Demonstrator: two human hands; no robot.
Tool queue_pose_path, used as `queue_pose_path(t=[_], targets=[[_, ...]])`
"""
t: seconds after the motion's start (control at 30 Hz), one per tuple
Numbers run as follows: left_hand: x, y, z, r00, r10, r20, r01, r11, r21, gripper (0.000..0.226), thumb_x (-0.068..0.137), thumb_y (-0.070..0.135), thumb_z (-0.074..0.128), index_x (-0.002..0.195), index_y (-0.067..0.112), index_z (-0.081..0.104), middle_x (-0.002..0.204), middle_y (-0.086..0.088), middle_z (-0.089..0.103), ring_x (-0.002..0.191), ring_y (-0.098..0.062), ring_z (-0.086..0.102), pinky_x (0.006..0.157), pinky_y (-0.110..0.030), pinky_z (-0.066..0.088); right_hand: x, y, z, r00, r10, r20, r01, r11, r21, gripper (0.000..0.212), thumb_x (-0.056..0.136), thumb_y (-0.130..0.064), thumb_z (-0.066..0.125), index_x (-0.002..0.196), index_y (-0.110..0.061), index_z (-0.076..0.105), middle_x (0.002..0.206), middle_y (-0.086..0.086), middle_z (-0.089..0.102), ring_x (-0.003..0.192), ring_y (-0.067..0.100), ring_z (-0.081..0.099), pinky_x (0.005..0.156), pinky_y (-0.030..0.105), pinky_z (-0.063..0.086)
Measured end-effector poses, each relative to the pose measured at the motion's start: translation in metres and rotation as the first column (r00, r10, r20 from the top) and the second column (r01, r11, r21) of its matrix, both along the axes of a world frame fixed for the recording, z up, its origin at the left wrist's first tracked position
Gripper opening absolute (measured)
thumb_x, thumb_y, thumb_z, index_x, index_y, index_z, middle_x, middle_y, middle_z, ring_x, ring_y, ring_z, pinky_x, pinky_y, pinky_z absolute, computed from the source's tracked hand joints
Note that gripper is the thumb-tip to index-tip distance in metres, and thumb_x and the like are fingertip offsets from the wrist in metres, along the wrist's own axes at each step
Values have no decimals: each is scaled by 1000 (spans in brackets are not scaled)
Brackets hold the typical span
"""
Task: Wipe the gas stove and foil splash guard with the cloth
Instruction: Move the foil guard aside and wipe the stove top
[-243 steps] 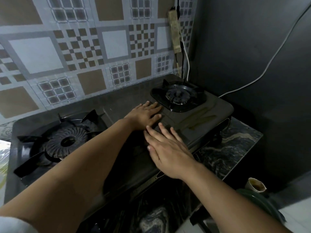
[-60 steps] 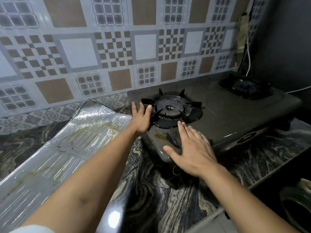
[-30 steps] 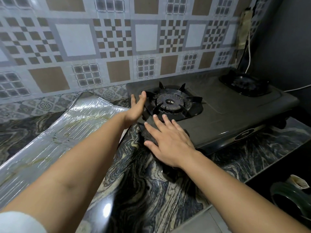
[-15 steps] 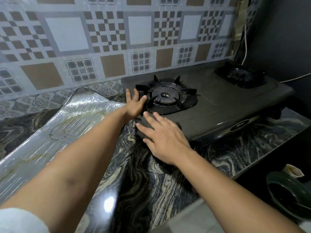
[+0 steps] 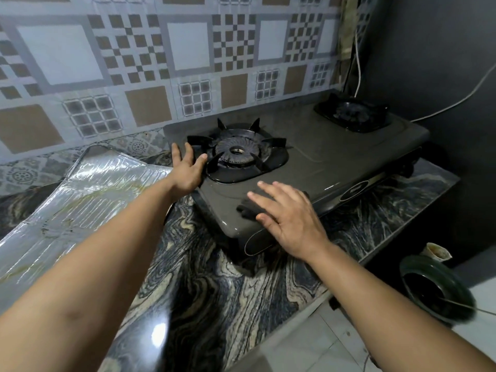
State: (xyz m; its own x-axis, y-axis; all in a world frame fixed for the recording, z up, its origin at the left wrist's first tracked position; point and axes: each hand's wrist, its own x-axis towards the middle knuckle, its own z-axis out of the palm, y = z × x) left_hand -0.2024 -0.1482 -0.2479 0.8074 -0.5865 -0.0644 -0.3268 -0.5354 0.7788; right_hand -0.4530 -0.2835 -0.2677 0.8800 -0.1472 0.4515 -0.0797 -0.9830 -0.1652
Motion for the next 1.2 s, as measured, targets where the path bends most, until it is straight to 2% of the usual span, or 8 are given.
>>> queue_pose_path(t=[0.13, 0.27, 0.43, 0.57, 0.67, 0.83, 1.0, 1.2], targets=[[1, -2, -1, 1000, 22, 16, -22, 1000, 16, 72, 103, 49, 35, 159, 18, 1, 162, -4, -27, 153, -24, -8, 120, -32, 0, -4, -48, 3, 989, -147, -8, 148, 987, 68, 59, 100, -58, 21, 140, -29, 53, 145, 1, 52, 132, 29, 46, 108, 44, 36], [1, -3, -1, 996, 43, 75, -48, 997, 67, 69, 103, 49, 32, 159, 17, 4, 164, -7, -22, 153, -27, -7, 120, -32, -1, -11, -95, -2, 968, -251, 0, 249, 960, 128, 57, 99, -58, 25, 140, -30, 54, 147, -2, 50, 133, 25, 44, 109, 44, 37], [-2, 0, 4, 975, 63, 215, -108, 973, 206, 66, 104, 49, 25, 158, 14, 7, 164, -20, -8, 152, -37, 1, 123, -40, 5, -11, -135, 1, 951, -309, 21, 301, 937, 176, 58, 97, -56, 30, 136, -23, 58, 142, 1, 55, 129, 25, 48, 108, 39, 37], [-17, 13, 4, 945, 124, 302, -191, 961, 202, 75, 101, 57, 14, 157, 7, 5, 164, -22, 0, 153, -31, -3, 124, -46, 7, -9, -135, 2, 949, -300, 95, 278, 941, 193, 48, 97, -44, 41, 131, -18, 63, 136, 3, 61, 122, 26, 54, 103, 39, 41], [-39, 30, 5, 935, 192, 299, -257, 946, 197, 80, 98, 62, 10, 158, 10, 4, 166, -14, 0, 153, -27, -3, 124, -44, 5, -7, -136, 6, 956, -256, 145, 210, 938, 275, 49, 97, -43, 40, 129, -15, 64, 134, 4, 62, 121, 26, 56, 102, 35, 40], [-86, 59, 9, 916, 273, 292, -332, 927, 173, 69, 104, 50, 17, 157, 7, 6, 166, -10, 1, 153, -22, -2, 123, -34, 1, 10, -117, 23, 972, -75, 222, -3, 944, 329, 50, 99, -44, 39, 134, -16, 61, 139, 2, 58, 128, 20, 52, 103, 20, 27], [-121, 108, 8, 874, 387, 293, -451, 870, 197, 71, 103, 54, 19, 157, 9, 13, 165, -11, 10, 153, -24, 8, 124, -36, 6, 36, -62, 45, 940, 180, 291, -281, 892, 355, 44, 102, -39, 45, 137, -16, 58, 141, 3, 56, 130, 21, 50, 105, 24, 28], [-164, 183, 14, 793, 510, 334, -593, 773, 228, 65, 105, 46, 21, 156, 5, 19, 164, -13, 16, 152, -24, 13, 123, -34, 3, 65, 31, 63, 836, 426, 347, -539, 758, 368, 48, 98, -40, 45, 133, -12, 62, 136, 7, 60, 126, 26, 54, 106, 34, 36]])
